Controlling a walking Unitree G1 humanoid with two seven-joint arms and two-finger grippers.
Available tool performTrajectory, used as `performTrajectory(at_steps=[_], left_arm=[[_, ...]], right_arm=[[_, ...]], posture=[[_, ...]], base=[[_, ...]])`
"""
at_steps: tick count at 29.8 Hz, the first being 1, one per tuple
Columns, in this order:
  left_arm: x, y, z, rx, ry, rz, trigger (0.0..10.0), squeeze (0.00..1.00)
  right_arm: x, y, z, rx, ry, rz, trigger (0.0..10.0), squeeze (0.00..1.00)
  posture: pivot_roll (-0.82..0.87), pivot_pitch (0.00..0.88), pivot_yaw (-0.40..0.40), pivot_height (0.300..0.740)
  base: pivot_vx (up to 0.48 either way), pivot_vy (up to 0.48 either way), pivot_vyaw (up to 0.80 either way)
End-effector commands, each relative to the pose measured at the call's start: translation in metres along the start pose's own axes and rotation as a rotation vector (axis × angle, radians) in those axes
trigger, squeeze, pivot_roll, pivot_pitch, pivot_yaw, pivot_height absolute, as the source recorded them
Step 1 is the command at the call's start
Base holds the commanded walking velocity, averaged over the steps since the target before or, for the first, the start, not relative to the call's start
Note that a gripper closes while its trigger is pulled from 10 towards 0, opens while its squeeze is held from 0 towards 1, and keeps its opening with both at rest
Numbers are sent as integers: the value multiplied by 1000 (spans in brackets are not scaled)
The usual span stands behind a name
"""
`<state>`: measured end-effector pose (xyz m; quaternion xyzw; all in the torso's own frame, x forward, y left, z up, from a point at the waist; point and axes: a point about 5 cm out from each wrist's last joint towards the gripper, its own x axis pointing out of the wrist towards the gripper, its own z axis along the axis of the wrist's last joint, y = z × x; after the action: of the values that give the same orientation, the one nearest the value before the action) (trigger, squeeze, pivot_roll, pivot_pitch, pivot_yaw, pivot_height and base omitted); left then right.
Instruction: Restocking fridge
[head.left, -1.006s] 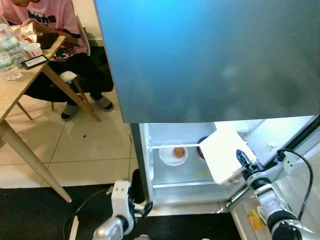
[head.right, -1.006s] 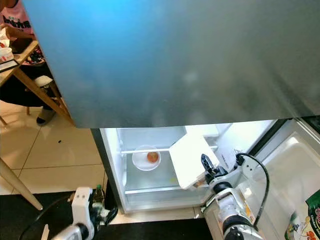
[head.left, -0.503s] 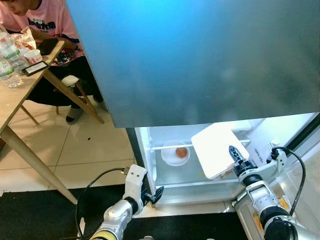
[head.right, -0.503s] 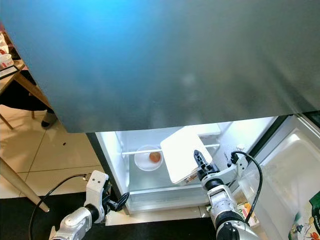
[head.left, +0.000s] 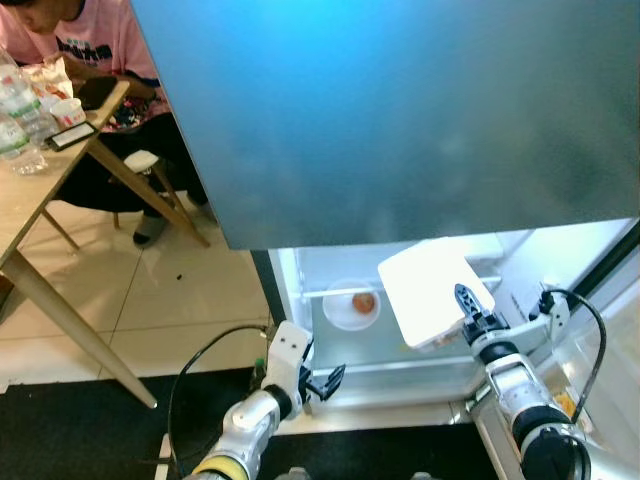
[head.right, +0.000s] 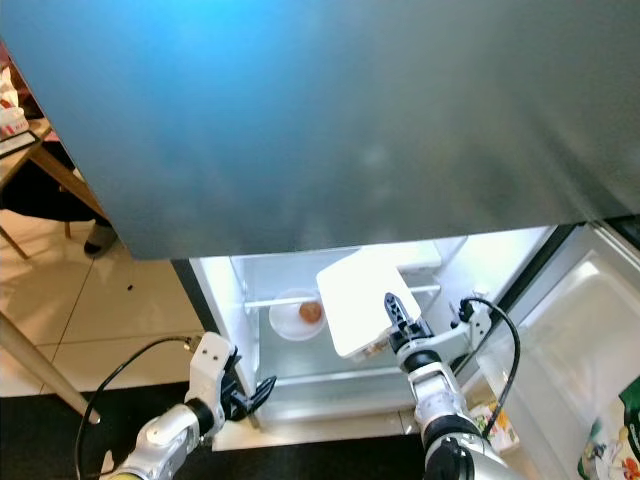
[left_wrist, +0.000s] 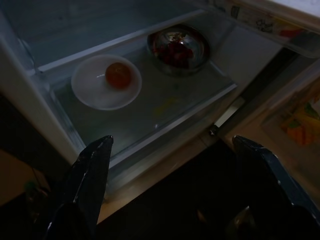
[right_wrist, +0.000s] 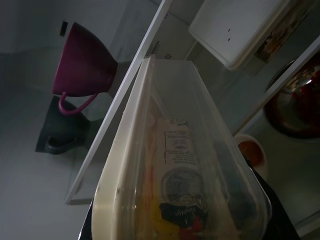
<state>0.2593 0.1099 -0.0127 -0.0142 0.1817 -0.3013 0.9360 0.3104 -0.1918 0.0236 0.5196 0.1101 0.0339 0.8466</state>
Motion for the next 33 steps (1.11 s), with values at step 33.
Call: performTrajectory(at_steps=[33], left_arm=[[9, -10, 31, 56, -199, -39, 10000, 0]], right_arm=[[-3, 20, 52, 89, -197, 268, 10000, 0]], posture=[[-31, 124, 89, 576]], base=[[0, 0, 0]])
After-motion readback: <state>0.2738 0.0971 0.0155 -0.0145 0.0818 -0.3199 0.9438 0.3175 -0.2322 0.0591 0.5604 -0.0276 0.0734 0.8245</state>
